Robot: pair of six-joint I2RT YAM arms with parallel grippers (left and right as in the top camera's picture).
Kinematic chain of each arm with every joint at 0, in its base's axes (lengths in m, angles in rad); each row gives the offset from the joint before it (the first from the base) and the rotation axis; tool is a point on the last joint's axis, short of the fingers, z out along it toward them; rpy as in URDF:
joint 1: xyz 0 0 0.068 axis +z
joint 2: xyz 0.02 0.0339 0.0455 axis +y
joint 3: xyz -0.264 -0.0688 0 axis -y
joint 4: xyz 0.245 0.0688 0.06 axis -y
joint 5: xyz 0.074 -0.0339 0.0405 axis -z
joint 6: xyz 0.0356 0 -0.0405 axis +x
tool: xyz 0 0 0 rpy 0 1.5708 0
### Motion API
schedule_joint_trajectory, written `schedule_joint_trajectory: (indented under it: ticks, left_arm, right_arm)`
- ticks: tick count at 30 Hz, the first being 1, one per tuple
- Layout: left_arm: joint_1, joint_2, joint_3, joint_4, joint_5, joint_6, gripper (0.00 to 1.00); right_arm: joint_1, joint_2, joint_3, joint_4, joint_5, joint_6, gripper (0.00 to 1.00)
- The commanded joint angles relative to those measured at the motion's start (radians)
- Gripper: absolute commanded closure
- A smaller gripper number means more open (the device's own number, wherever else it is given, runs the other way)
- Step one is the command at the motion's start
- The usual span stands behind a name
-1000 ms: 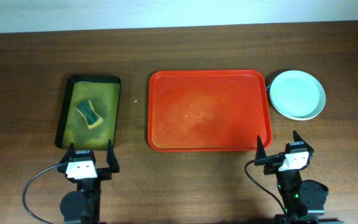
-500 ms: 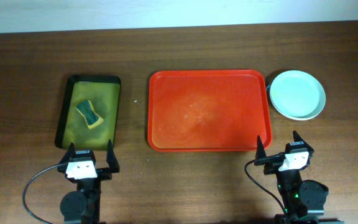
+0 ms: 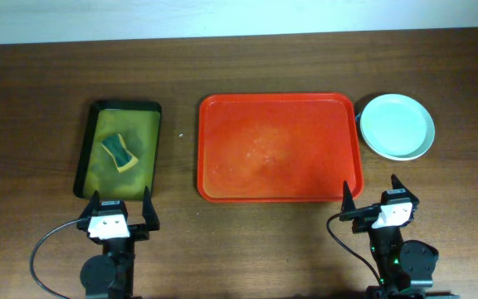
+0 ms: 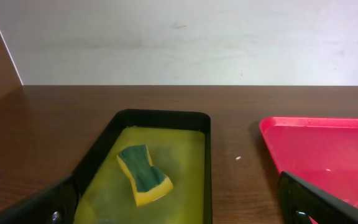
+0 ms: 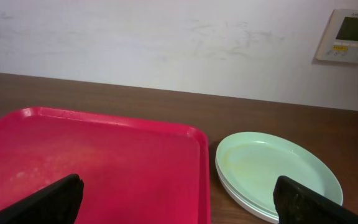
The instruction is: Clean dirty plates on tray and stack at the side
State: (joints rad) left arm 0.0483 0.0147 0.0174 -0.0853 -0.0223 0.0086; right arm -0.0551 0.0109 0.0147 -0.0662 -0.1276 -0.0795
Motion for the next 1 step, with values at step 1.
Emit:
schedule_joint_trajectory:
  ticks: [1]
  left_arm:
    - [0.005,-0.01,-0.008,0.002,0.011,0.023,0.01]
  right_arm:
    - [0.009,-0.007,-0.009,-0.001,0.009,0.001,0.02]
